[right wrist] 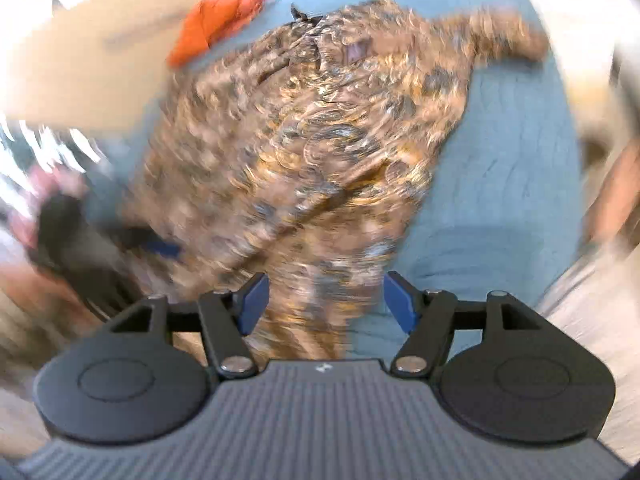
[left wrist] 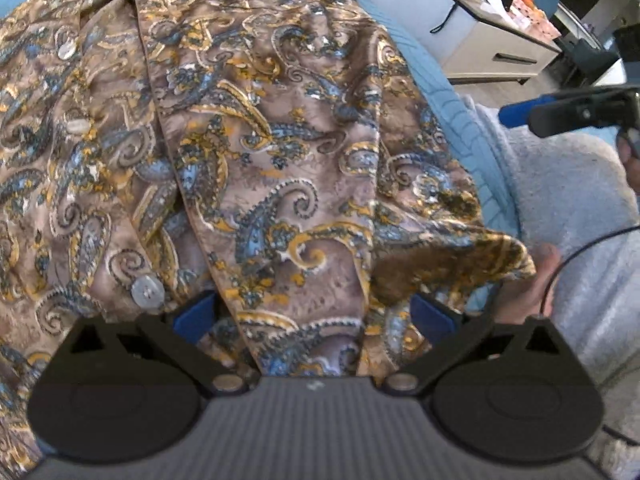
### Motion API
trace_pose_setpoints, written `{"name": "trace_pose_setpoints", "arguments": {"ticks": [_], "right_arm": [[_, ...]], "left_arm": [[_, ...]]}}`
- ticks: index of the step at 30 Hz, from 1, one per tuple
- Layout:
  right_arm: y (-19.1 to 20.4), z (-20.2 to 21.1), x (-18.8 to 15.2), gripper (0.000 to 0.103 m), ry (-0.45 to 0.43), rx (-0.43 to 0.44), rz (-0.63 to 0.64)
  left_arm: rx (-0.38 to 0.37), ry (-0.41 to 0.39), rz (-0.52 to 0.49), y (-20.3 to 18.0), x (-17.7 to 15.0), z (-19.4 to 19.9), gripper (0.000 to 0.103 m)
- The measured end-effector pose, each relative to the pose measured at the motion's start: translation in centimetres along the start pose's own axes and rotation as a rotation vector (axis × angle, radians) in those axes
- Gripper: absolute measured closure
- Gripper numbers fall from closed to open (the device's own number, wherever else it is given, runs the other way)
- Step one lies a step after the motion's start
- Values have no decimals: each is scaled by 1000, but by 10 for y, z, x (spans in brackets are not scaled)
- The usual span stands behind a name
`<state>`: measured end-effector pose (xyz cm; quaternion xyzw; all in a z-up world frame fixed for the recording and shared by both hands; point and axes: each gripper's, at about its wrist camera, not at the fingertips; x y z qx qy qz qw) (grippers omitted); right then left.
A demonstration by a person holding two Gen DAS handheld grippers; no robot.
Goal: Fold clothes
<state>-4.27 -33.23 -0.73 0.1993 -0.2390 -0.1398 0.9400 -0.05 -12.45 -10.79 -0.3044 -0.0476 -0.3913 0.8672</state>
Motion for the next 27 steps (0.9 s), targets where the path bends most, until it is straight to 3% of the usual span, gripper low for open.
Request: {"name": "trace_pose_setpoints", "arguments": {"ticks": [2,6,7,9,14,15,16,17,21,24,27], "right_arm": [[1,-6,-4,37,-2,-101,26],[-21,-31,-2,37,38,-141,-39],[-30,-41,0,42,61,-130,-88],[-41,-52,5,41,79,-104,-149],[-33,-53,-1,49,137,8,-111],[-30,-55,-3,63,153,16,-86],[-26,-55,-5,90,159,-3,-54],[-22,-55,-6,98,164,-21,-23],[-9,-54,-9,100,176,-52,74],[4,-41,-14,100,165,-126,170],[2,-20,-17,99,116,-263,225]], "left_arm": [[-33,-3,23,5,-2,2,0],[-53,-14,57,14,-3,9,0],[-57,-21,70,16,-4,13,0],[-60,-21,79,18,-6,14,0],[-81,-16,76,18,-4,8,0],[-83,-17,77,17,-3,6,0],[-91,-21,87,20,-3,7,0],[-98,-23,97,20,-1,6,0],[-107,-20,105,21,2,8,0],[-98,-10,88,21,1,7,0],[-79,-3,60,17,1,1,0]]}}
Point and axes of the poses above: each gripper's, at about its wrist camera, not at the fingertips, and z roughly against the way its jaws point, y to its left, x to its top, and after that the axes turned 11 degrees about -x, right-handed
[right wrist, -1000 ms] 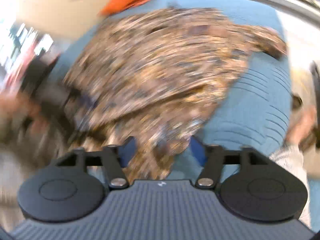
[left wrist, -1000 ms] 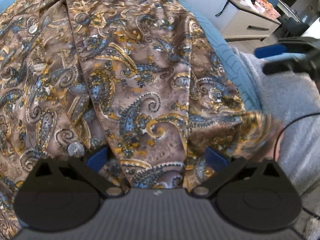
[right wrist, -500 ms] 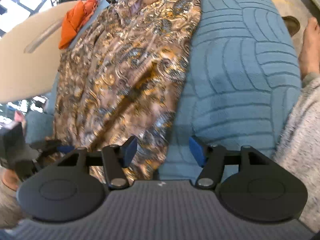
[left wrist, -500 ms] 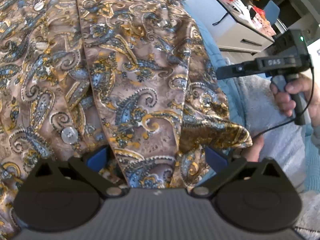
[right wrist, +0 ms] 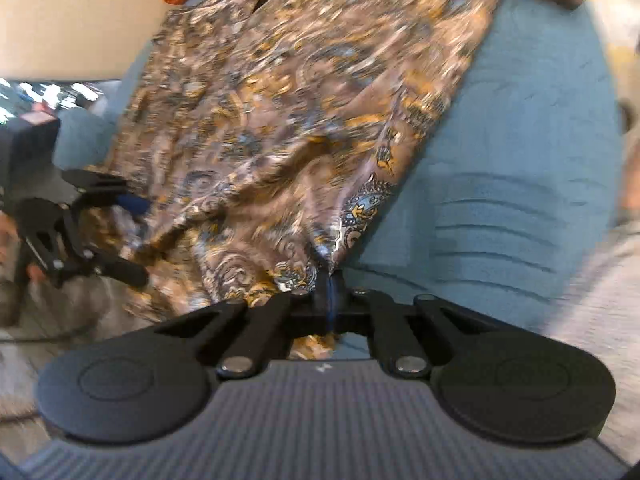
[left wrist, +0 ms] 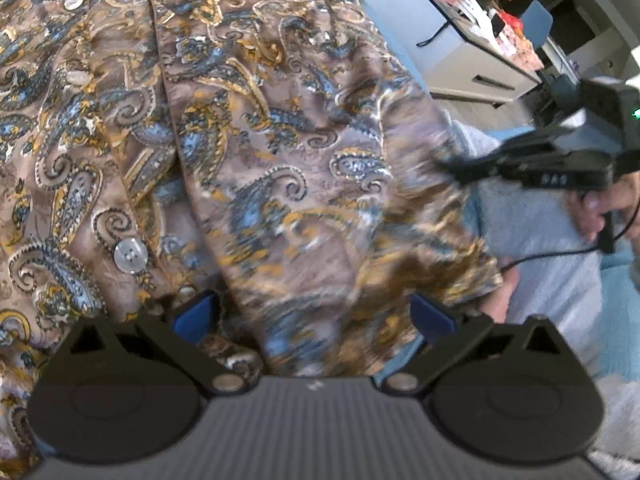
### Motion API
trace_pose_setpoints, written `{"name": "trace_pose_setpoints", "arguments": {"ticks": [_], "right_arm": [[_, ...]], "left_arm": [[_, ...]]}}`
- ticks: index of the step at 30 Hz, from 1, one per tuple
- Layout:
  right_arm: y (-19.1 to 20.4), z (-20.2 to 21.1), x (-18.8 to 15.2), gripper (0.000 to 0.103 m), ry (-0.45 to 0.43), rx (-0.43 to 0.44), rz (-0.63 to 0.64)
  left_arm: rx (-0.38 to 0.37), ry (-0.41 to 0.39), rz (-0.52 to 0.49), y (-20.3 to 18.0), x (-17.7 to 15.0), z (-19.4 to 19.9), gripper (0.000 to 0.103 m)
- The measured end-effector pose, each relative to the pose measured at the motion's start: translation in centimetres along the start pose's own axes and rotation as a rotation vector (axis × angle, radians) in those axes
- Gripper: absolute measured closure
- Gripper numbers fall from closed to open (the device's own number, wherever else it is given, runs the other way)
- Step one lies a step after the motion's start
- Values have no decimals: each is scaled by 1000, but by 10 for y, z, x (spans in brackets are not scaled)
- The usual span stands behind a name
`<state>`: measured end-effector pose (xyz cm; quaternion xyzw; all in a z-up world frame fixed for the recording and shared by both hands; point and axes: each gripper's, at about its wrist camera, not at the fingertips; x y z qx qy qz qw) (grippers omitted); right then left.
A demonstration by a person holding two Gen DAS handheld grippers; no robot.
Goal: Fold clothes
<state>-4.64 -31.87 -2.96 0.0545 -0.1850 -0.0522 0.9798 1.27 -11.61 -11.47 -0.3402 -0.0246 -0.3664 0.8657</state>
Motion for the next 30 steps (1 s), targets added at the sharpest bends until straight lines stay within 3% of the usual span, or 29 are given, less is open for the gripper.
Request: {"name": "trace_pose_setpoints", "arguments": {"ticks": [1,3,5,7,9,11,15,17,21,24,26,30], "right_arm": [[-5,2,-3,97,-11,-59,-4],[-15,-3,-6,96,17,-58,-61],[-23,-7,-6,88,60,-46,-106],[-24,4,-5,67,19,-44,-123],[-21,14,-5,56,-8,-9,-137],[-12,21,-6,54,-22,21,-122],[43,29,-2,54,-108,-49,79],[83,34,1,54,-191,-82,195],[159,29,11,55,-350,-167,368],[188,17,17,55,-384,-219,361],[208,6,18,55,-387,-236,332],[241,-20,18,55,-316,-243,335]], "left_arm": [[7,3,-12,-2,1,-3,0],[14,9,-25,-4,2,-5,0],[2,1,-8,-2,3,-2,0],[-14,-11,7,0,3,3,0],[-17,-26,20,2,2,7,0],[-5,-44,25,5,3,13,1],[8,-123,61,14,7,35,1],[53,-174,79,19,6,49,1],[213,-248,81,21,2,66,1],[303,-353,110,27,-1,86,1],[415,-420,140,33,0,97,1],[509,-459,170,45,14,105,0]]}}
Point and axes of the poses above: each gripper's, at about its wrist camera, not at the fingertips, and z roughly against the way its jaws point, y to its left, x to its top, and after that the axes turned 11 degrees about -x, right-handed
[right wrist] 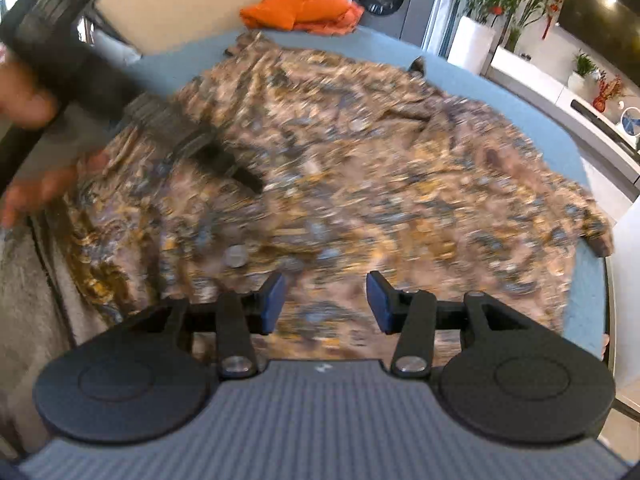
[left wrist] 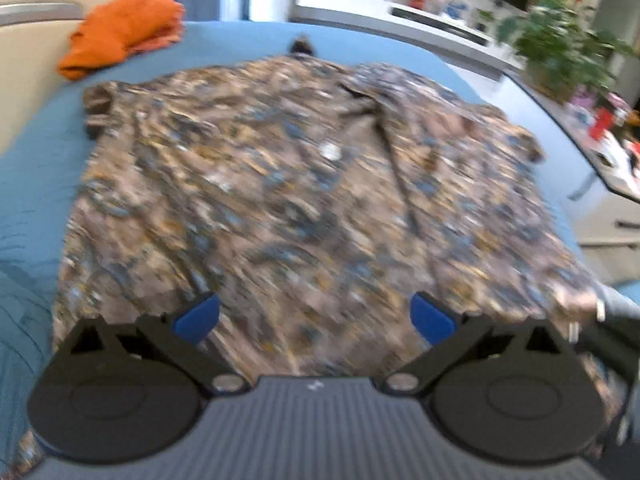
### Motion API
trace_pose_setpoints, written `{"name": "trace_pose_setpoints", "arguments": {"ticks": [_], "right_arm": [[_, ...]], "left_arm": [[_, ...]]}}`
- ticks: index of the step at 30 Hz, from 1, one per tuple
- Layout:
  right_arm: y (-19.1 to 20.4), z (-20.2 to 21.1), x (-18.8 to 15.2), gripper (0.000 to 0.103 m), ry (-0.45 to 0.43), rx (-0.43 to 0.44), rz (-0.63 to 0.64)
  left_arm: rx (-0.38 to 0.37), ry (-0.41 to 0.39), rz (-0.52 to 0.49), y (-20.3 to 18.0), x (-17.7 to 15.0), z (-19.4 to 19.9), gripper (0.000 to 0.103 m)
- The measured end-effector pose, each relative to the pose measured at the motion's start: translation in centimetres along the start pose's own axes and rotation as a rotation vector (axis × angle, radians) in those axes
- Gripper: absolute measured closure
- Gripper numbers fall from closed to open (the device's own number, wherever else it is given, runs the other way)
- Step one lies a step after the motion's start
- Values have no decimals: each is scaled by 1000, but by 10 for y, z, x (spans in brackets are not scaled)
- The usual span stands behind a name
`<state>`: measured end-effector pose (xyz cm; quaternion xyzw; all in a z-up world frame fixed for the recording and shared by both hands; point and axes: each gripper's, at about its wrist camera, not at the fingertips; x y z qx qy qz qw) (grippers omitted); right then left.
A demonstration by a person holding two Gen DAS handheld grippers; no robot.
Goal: Fold clothes
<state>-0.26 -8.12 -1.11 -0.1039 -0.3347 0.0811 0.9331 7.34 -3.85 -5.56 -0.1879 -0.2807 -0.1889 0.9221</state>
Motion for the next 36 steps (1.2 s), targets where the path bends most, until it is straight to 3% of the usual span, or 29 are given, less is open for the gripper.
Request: {"name": "trace_pose_setpoints", "arguments": {"ticks": [5,8,11,14,16,19,23,27,32,33,36], "right_arm": [[31,-32,-2,55,72,-153,62],[32,-33,-3,55,63,-179,26],[27,-31,-5,57,67,-187,-8],[17,-31,-8,65,80,-164,-50],[12,-29,-9,85,73,-151,-60],[12,-25,-12,97,61,-138,-60],[17,-20,-12,98,55,-105,-37],[30,-11,-9,97,-6,-65,31],[43,-22,-12,90,50,-17,154],[40,-20,-10,88,60,2,150],[5,2,9,81,71,164,28]], "left_arm": [[32,-2,26,7,14,-25,0],[43,5,34,12,7,-35,0],[-1,34,77,20,2,-43,0],[-3,34,87,23,1,-45,0],[2,32,84,23,0,-45,0],[-1,37,84,24,-1,-47,0],[-9,42,70,22,-2,-49,0],[-12,45,67,21,-3,-49,0],[-15,47,71,23,-4,-49,0],[-14,40,77,25,-4,-47,0],[-34,-10,112,31,-1,-39,0]]}}
Point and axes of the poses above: each gripper's, at about its wrist camera, not at the fingertips, and z roughly against the way its jaws point, y to its left, x to its top, and after that the axes turned 11 degrees about -x, right-handed
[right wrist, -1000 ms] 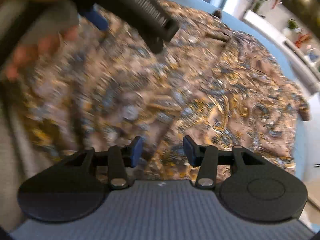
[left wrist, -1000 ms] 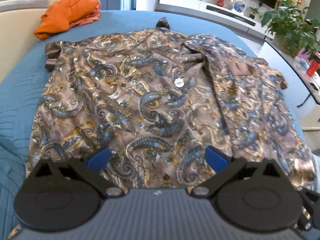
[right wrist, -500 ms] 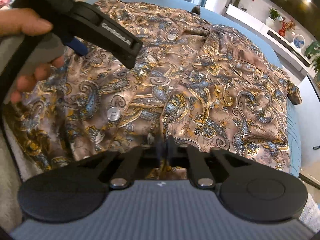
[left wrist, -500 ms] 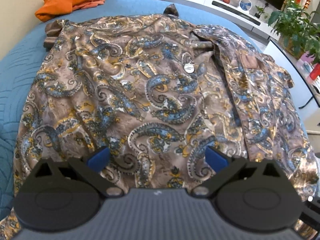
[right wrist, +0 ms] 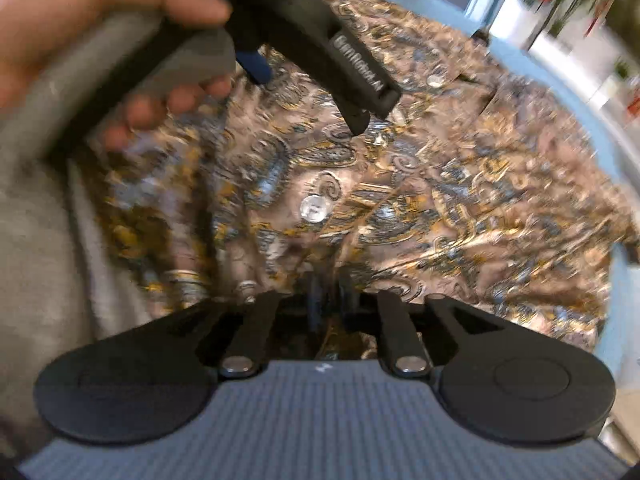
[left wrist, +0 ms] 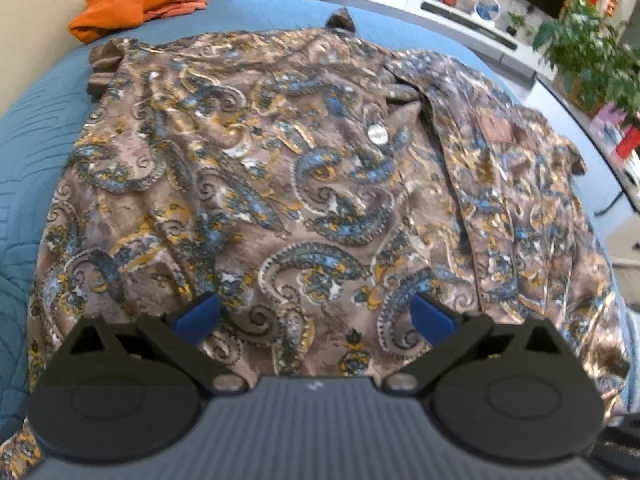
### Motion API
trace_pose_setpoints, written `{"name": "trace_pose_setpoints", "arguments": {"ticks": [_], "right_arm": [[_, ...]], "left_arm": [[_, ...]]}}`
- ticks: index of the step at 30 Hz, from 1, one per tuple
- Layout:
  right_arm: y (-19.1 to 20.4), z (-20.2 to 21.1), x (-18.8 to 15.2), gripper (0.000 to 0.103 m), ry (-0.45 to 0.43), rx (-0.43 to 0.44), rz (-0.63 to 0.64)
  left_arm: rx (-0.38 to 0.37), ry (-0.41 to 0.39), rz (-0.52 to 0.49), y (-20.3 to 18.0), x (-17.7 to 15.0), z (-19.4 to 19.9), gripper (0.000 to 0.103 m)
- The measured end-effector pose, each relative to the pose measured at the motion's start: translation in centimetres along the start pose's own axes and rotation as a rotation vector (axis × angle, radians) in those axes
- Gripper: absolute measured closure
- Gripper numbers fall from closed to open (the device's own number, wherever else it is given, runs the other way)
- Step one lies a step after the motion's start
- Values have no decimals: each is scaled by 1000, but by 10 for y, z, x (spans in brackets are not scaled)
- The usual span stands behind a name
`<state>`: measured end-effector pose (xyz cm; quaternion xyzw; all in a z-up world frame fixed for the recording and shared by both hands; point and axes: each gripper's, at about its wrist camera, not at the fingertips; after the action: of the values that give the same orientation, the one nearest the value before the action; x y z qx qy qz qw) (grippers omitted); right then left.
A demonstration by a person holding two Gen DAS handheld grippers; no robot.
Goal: Fold clothes
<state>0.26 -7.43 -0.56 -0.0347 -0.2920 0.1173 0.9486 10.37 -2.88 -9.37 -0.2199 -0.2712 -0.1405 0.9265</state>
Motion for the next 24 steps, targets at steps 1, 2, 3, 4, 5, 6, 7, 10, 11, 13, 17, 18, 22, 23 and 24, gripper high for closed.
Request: {"name": "trace_pose_setpoints", "arguments": {"ticks": [1,2,3,4,5,6,7,10,11,13,17,18,22,23,24], "right_arm": [[-11,10,5,78,-10,52,-43],[-22,19,11,75,-20,100,-84],[-31,24,14,69,-33,119,-105],[-44,30,19,64,-64,120,-135],[-57,36,24,64,-94,121,-164],[-70,43,30,64,-129,110,-191],[-89,46,42,64,-199,-14,-189],[-117,35,70,63,-244,-228,-157],[-129,29,84,63,-256,-300,-142],[-149,16,105,63,-278,-306,-137],[-214,-37,166,64,-262,-326,-218],[-223,-49,174,64,-246,-324,-242],[-283,-121,216,64,-130,-260,-377],[-287,-133,222,64,-117,-234,-379],[-291,-147,229,63,-102,-210,-380]], "left_arm": [[-8,-17,12,2,1,3,0],[-23,-38,26,3,3,7,0],[-33,-52,35,4,5,9,0],[-46,-69,41,2,9,13,0],[-61,-91,45,-2,13,16,0],[-71,-101,40,-7,19,17,0],[-79,-105,30,-13,24,16,0],[-93,-78,-32,-35,45,-3,0],[-101,-63,-48,-44,53,-14,0],[-126,-50,-59,-55,63,-34,0],[-232,-111,-87,-76,65,-70,1],[-265,-128,-92,-77,61,-74,1],[-374,-127,-137,-84,39,-92,1],[-389,-114,-152,-87,36,-96,1],[-389,-104,-164,-89,34,-100,1]]}}
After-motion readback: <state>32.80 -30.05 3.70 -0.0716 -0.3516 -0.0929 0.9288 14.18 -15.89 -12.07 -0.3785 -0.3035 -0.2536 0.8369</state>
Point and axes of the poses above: each gripper's, at about its wrist camera, not at the fingertips, and z roughly against the way its jaws point, y to its left, x to its top, and after that the axes turned 11 degrees about -x, right-handed
